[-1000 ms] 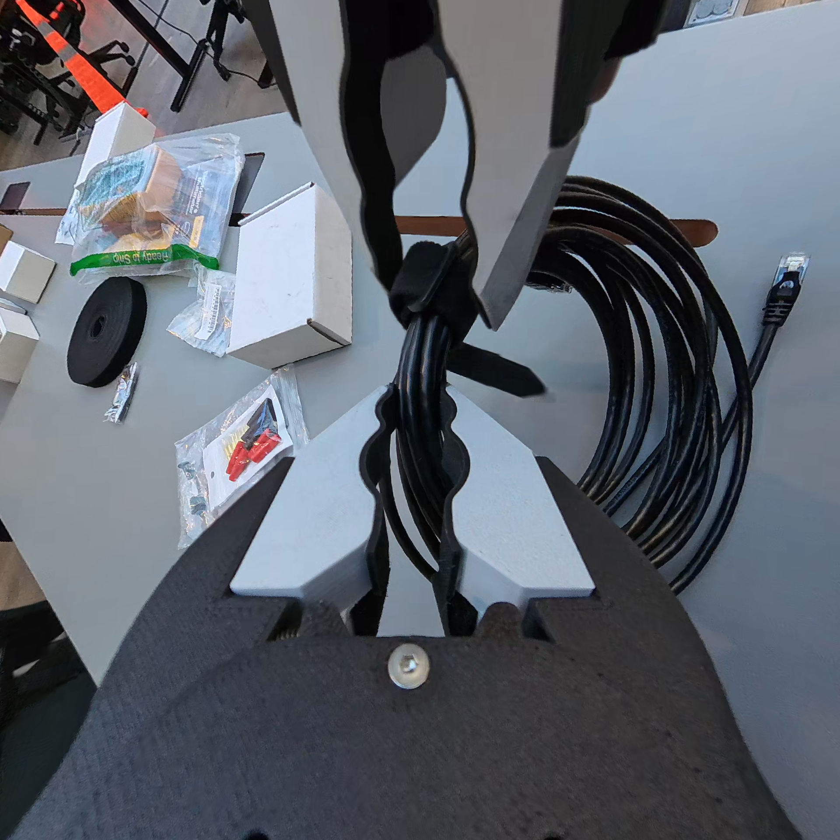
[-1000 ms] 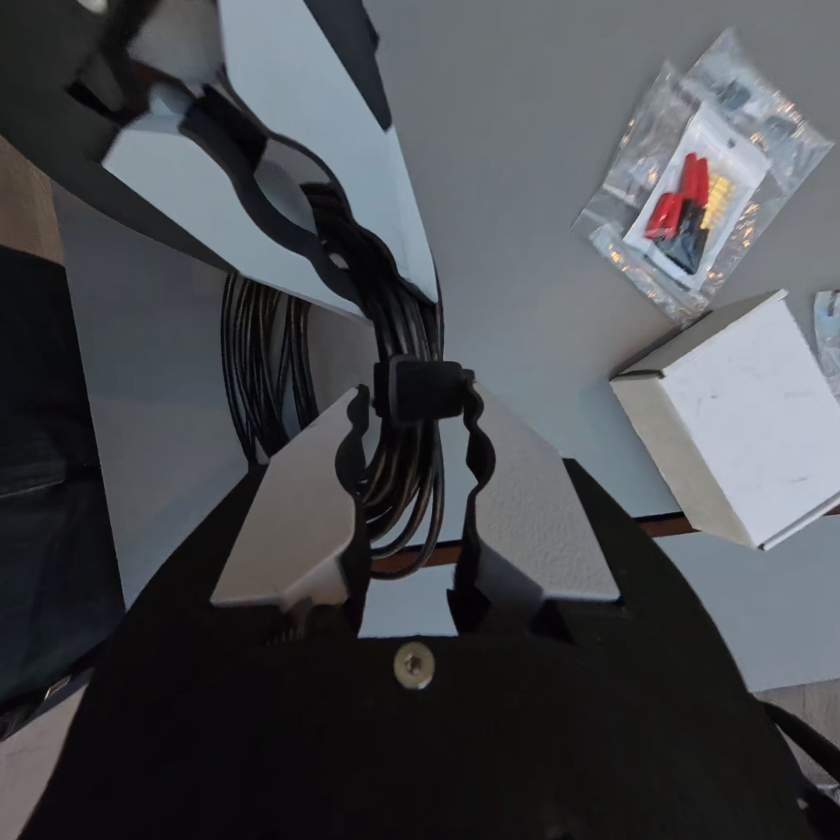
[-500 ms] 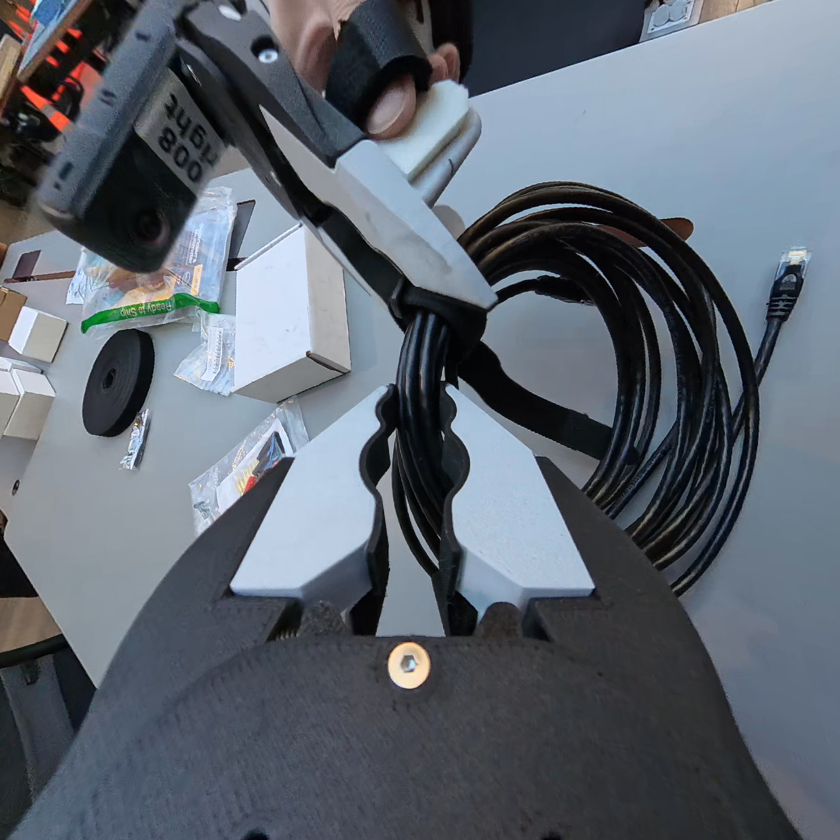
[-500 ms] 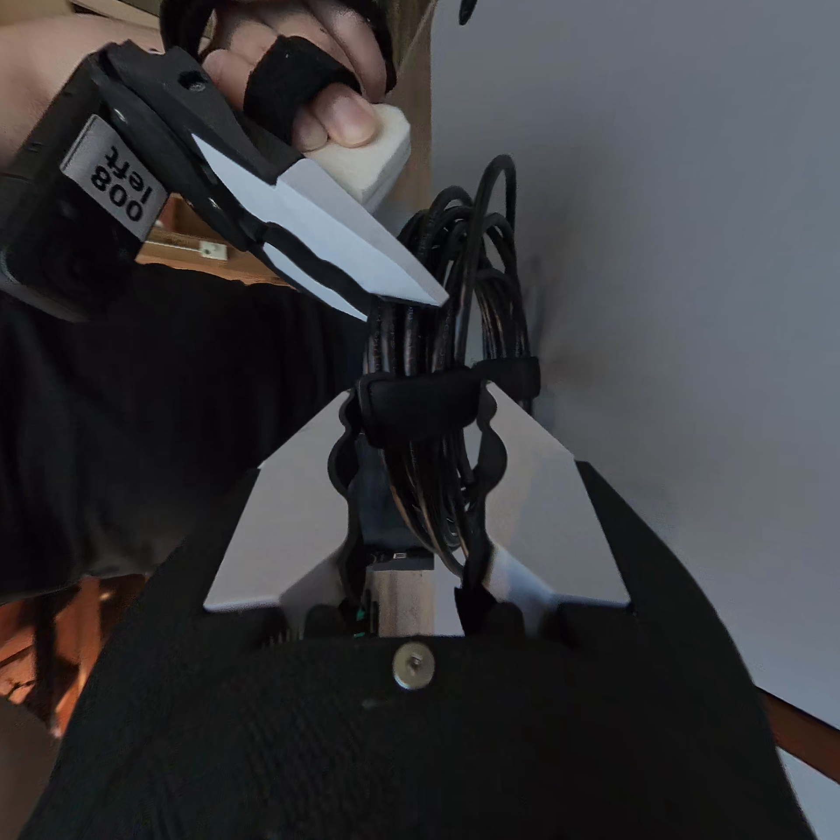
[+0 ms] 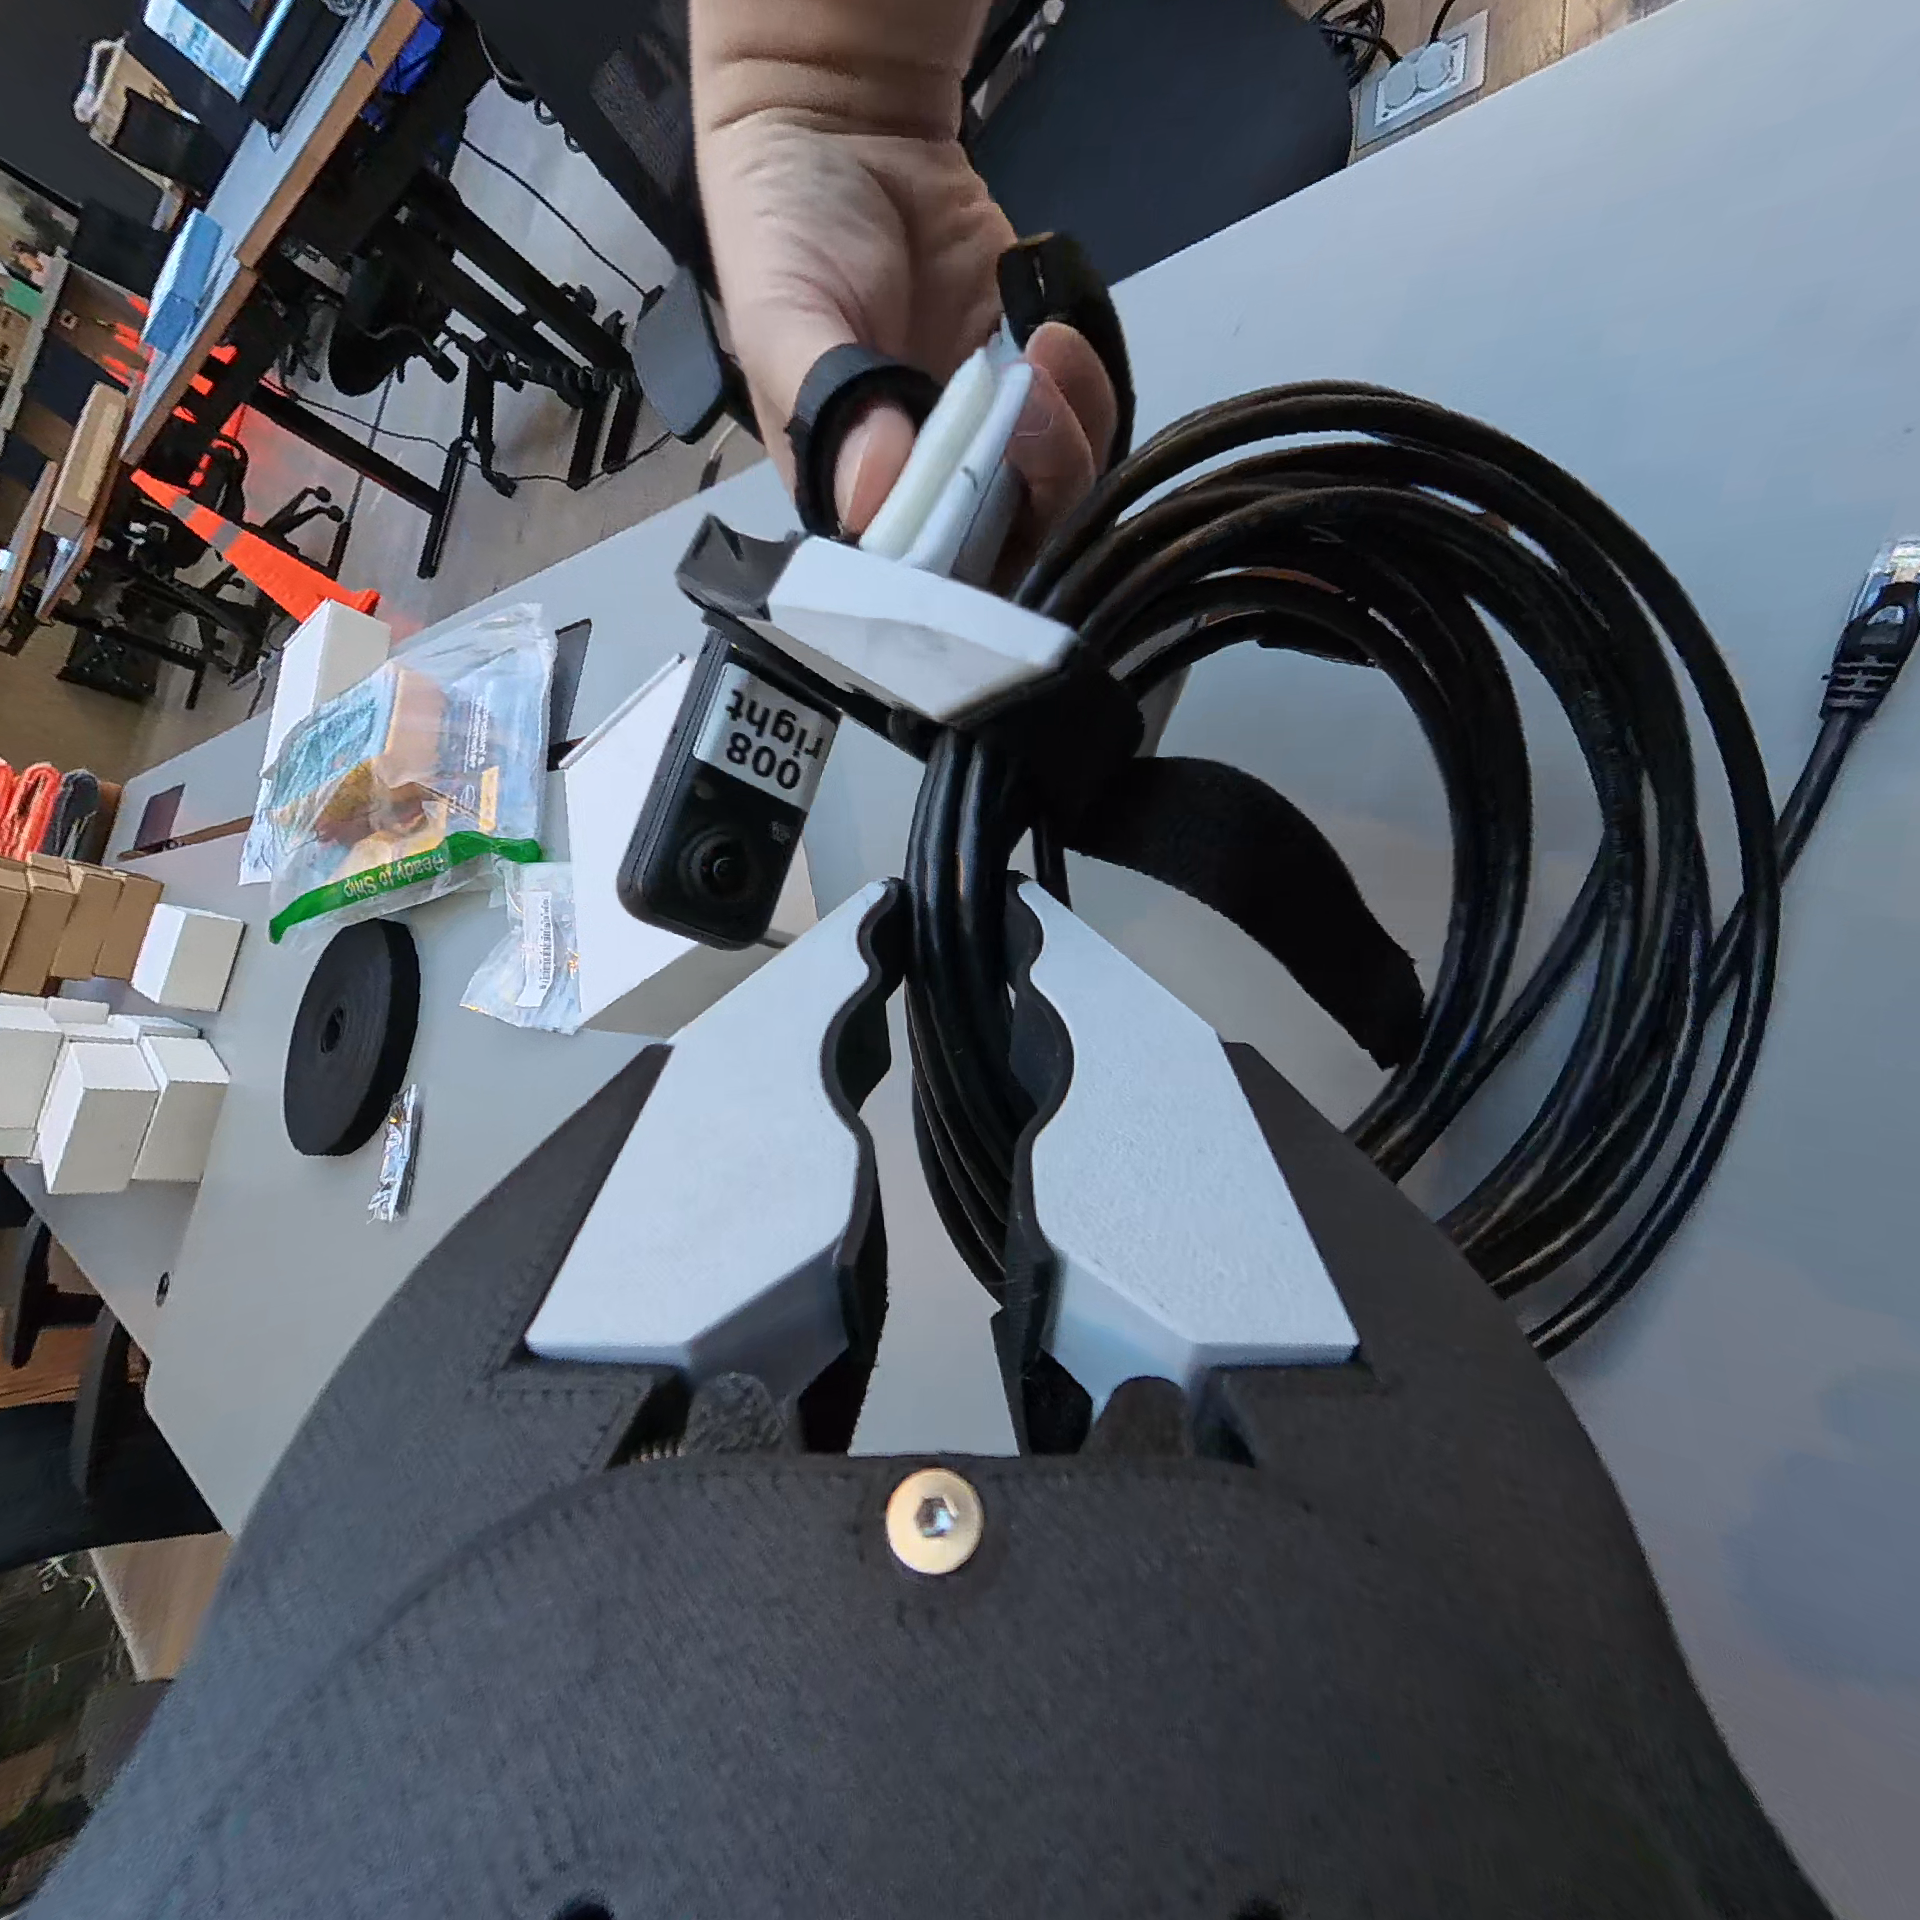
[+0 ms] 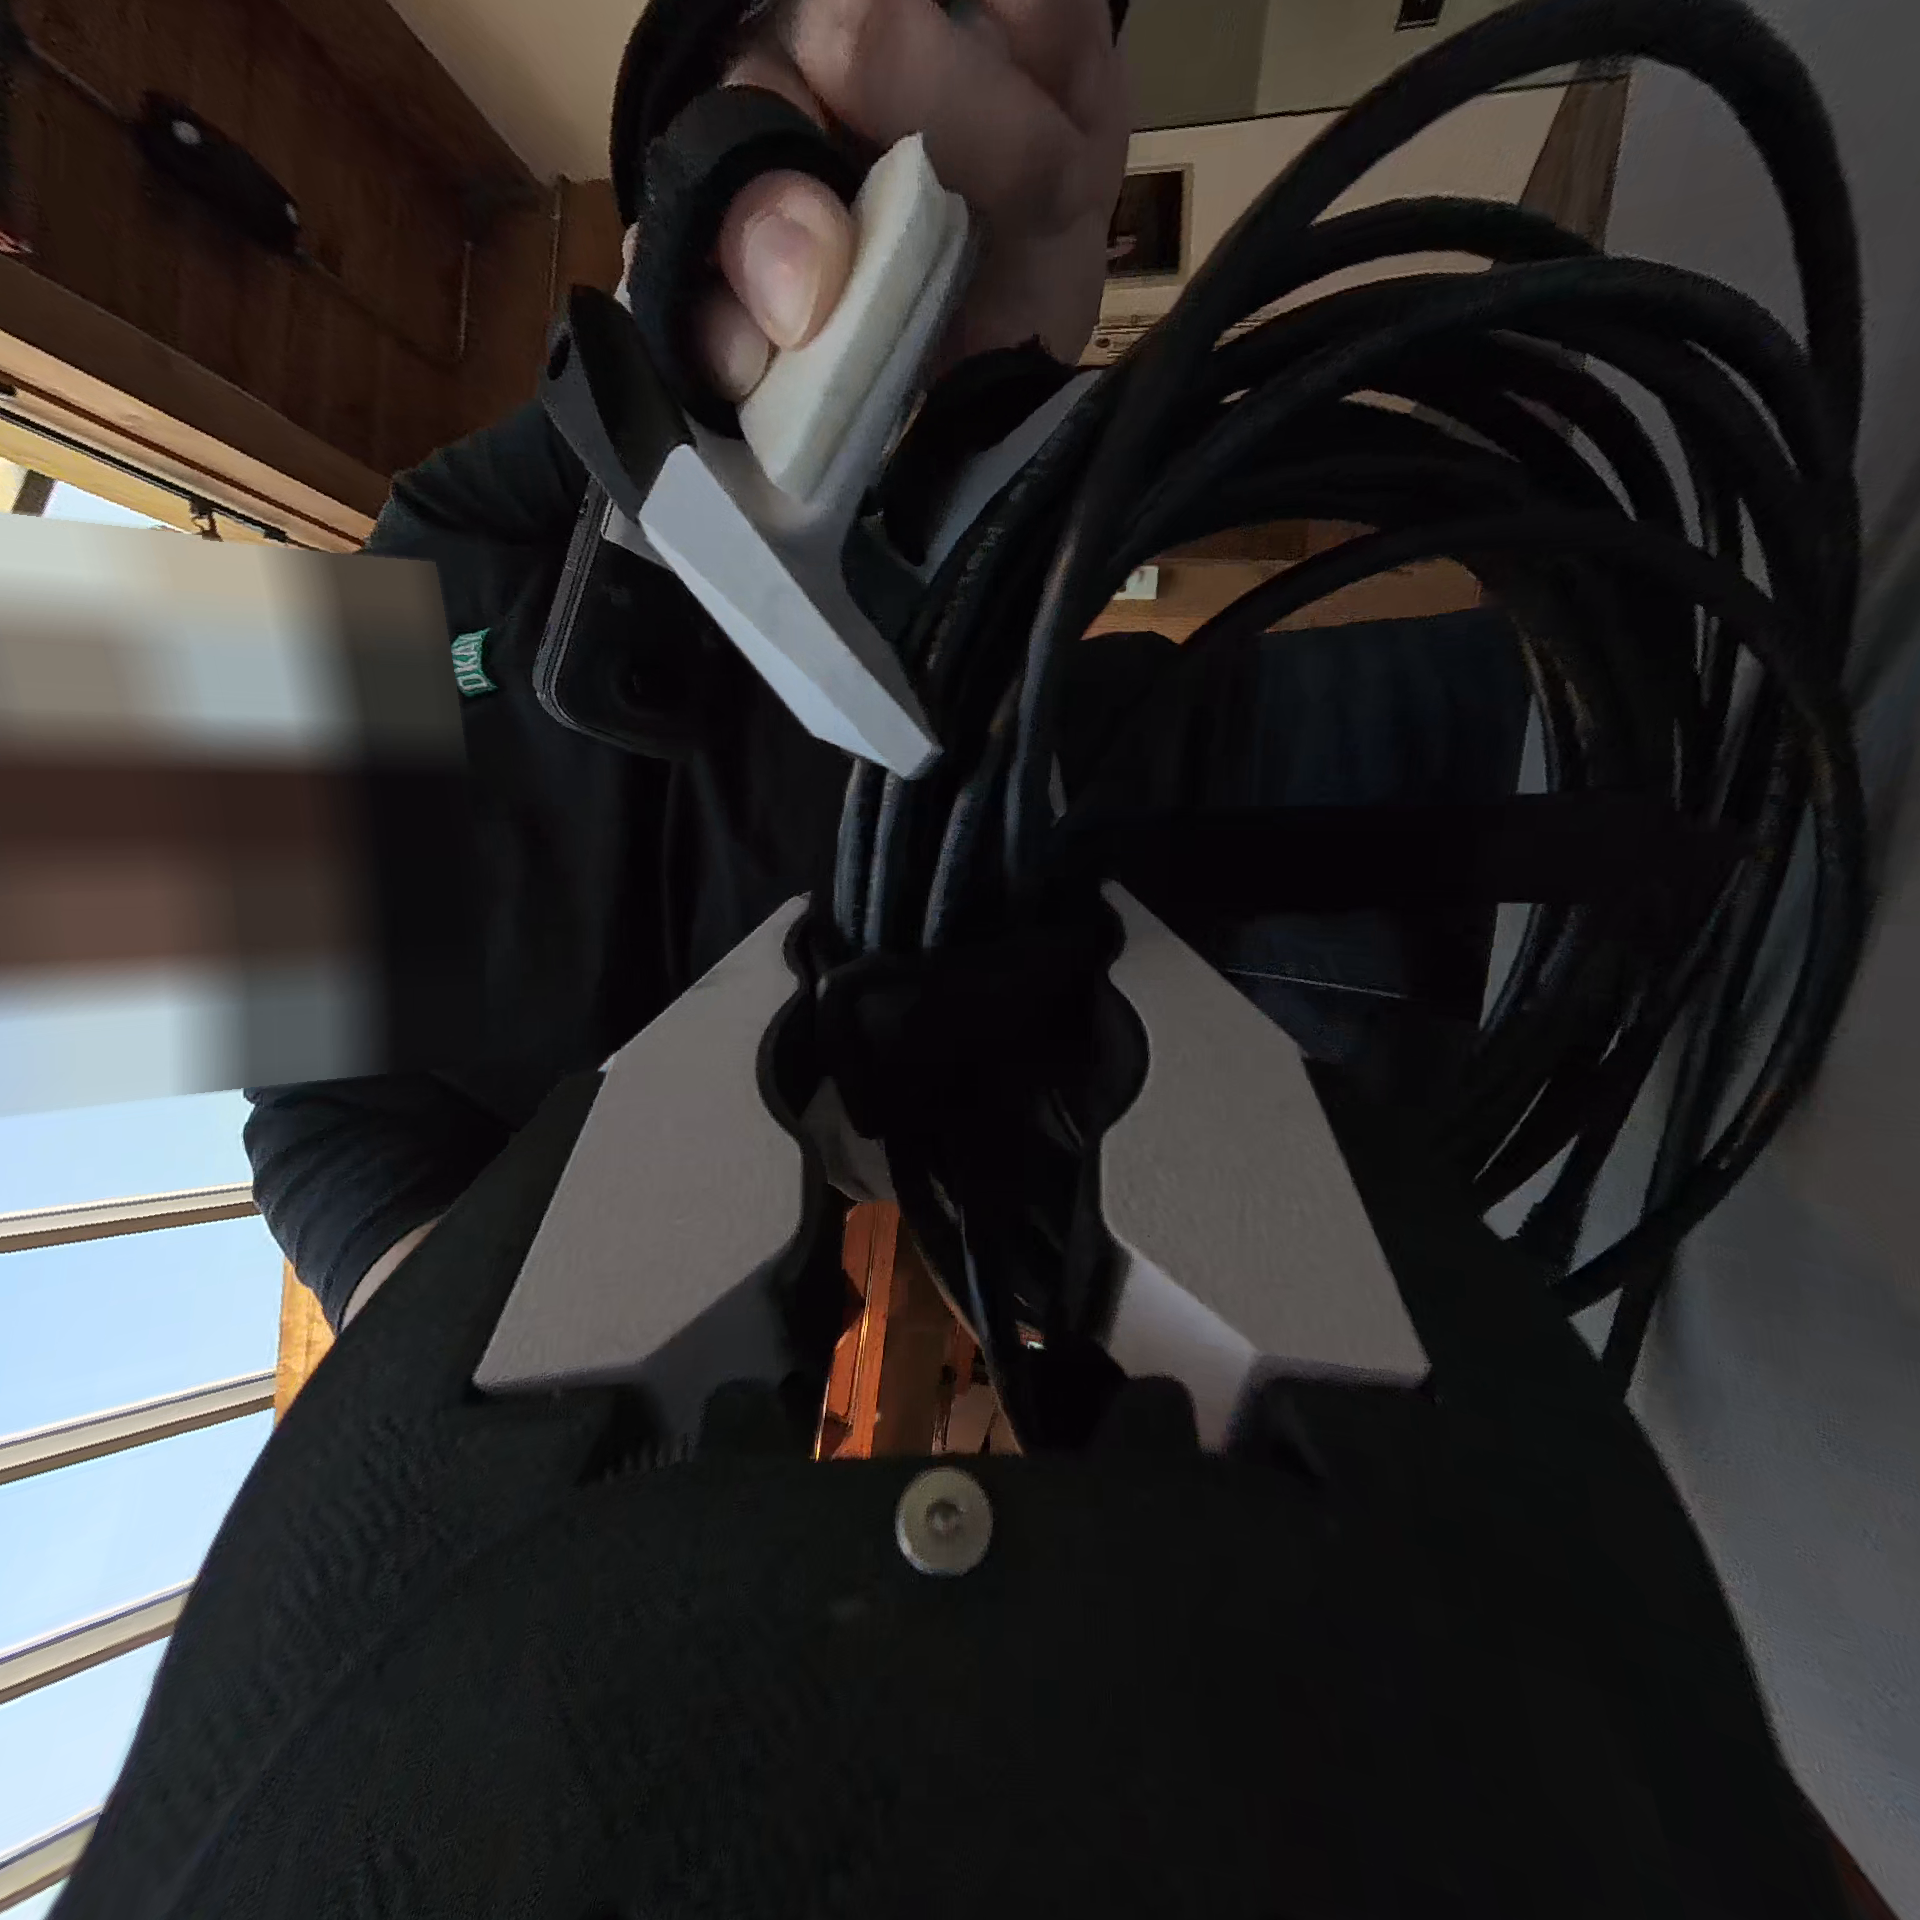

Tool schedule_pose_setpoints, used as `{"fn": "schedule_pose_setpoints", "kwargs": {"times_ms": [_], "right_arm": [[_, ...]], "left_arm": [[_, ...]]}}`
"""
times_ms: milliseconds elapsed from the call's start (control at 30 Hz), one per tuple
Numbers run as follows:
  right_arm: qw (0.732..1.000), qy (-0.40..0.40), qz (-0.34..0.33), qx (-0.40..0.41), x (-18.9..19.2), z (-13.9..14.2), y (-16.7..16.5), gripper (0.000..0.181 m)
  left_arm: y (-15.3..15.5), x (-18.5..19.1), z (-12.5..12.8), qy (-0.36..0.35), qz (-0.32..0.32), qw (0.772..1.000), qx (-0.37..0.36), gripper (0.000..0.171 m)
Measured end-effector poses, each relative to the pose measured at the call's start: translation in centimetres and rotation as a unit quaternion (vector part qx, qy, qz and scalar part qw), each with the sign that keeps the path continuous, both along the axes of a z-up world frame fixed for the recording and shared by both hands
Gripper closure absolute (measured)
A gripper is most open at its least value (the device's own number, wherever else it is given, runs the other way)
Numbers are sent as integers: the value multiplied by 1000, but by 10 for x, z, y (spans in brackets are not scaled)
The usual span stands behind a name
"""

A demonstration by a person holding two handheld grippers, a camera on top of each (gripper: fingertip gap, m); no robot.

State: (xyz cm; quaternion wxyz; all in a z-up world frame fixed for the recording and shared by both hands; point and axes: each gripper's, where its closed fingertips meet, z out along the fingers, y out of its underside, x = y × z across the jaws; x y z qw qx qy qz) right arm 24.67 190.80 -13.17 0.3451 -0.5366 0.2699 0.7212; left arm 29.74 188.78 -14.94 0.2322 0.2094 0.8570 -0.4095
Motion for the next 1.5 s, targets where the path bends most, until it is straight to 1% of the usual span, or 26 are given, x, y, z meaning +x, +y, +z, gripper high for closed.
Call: {"fn": "schedule_pose_setpoints", "kwargs": {"times_ms": [100, 167, 200, 267, 300, 333, 367, 433, 467, 500, 533, 567, 633, 700, 767, 800, 867, 967, 1067, 1133, 1167, 1200, 1333, 1400, 1467, 1500], "right_arm": [[999, -26, -34, 17, 5, -4, -1, 142], [998, -28, -60, 15, 12, -7, -1, 145], [997, -27, -67, 13, 13, -8, -3, 146], [997, -26, -77, 9, 14, -10, -5, 147], [996, -22, -84, 6, 16, -12, -6, 147], [996, -19, -88, 2, 17, -13, -8, 147], [996, -18, -90, 0, 17, -15, -9, 148], [996, -14, -90, 1, 16, -16, -12, 148], [996, -13, -92, 2, 17, -17, -13, 148], [996, -12, -93, 4, 18, -17, -13, 148], [996, -10, -94, 6, 19, -18, -13, 148], [996, -7, -94, 7, 20, -18, -13, 148], [996, -4, -92, 11, 22, -18, -11, 148], [996, -2, -83, 13, 21, -17, -10, 147], [997, -2, -74, 10, 21, -17, -9, 148], [997, -4, -71, 8, 22, -18, -9, 148], [998, -8, -66, 1, 23, -20, -10, 148], [998, -18, -56, -14, 23, -26, -11, 147], [997, -34, -57, -34, 28, -34, -11, 144], [994, -55, -67, -63, 34, -46, -10, 138], [991, -72, -73, -81, 37, -54, -11, 129], [987, -93, -78, -102, 40, -62, -12, 120], [962, -181, -112, -168, 54, -86, -24, 109], [938, -237, -127, -219, 58, -99, -36, 109], [908, -291, -140, -265, 60, -110, -48, 115], [892, -320, -153, -281, 63, -113, -52, 111]], "left_arm": [[1, 3, -5, 4, 7, 1000, 8, 156], [3, 9, -7, 33, 39, 999, 13, 154], [6, 11, -8, 66, 63, 996, 16, 149], [16, 19, -3, 156, 121, 980, 5, 129], [24, 23, 3, 207, 153, 966, -11, 123], [31, 25, 11, 261, 179, 948, -33, 127], [38, 22, 22, 320, 186, 927, -59, 136], [42, -3, 43, 453, 142, 874, -105, 152], [43, -12, 45, 503, 133, 846, -112, 154], [43, -17, 36, 537, 142, 825, -102, 145], [42, -21, 21, 561, 155, 809, -79, 134], [41, -28, 7, 585, 155, 794, -51, 129], [33, -40, -12, 634, 144, 760, -16, 130], [24, -43, -26, 661, 147, 735, -4, 129], [16, -43, -31, 681, 142, 718, -11, 135], [13, -43, -32, 687, 136, 714, -15, 142], [10, -52, -29, 700, 108, 706, -6, 171], [9, -58, -27, 712, 106, 694, 2, 171], [12, -52, -29, 725, 136, 675, 5, 171], [11, -50, -28, 755, 152, 637, 5, 171], [11, -50, -30, 769, 163, 618, 13, 171], [11, -49, -33, 777, 175, 605, 16, 171], [14, -46, -47, 792, 212, 570, 44, 171], [13, -45, -50, 813, 218, 538, 46, 171], [11, -45, -52, 834, 220, 505, 47, 171], [11, -45, -53, 841, 222, 492, 47, 171]]}}
